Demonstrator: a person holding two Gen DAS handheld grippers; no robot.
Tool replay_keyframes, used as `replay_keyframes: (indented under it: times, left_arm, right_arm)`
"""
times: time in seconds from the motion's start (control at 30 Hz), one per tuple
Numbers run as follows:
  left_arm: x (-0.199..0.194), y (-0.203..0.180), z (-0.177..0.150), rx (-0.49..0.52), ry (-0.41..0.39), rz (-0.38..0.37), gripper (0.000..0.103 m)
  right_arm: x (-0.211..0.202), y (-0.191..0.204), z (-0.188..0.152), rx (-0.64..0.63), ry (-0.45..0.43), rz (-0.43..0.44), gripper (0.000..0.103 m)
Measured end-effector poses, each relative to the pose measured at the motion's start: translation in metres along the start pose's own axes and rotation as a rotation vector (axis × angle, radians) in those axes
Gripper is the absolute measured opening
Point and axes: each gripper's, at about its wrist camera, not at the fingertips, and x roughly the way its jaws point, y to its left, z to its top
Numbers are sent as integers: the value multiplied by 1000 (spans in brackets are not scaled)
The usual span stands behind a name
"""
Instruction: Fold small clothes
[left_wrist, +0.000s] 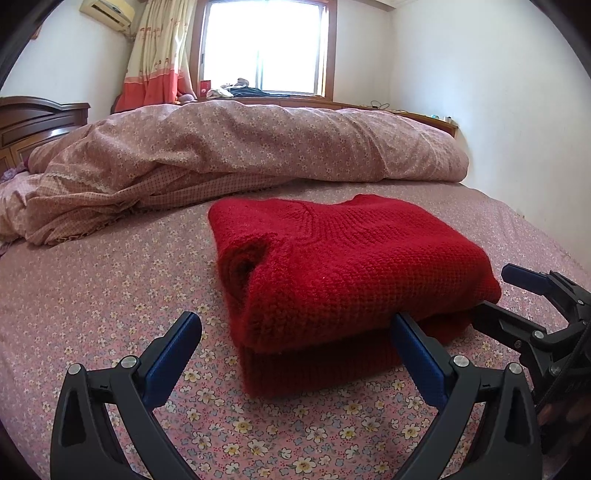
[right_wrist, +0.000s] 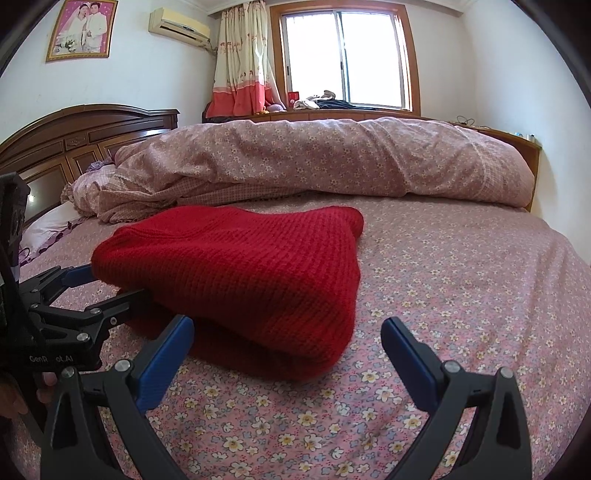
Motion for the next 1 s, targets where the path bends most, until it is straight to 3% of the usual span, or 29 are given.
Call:
replay_keyframes:
  times: [1.0]
  left_arm:
    - [1, 1, 0, 1, 0, -2, 99]
  right_arm:
    - [1, 2, -2, -5, 8, 0, 103]
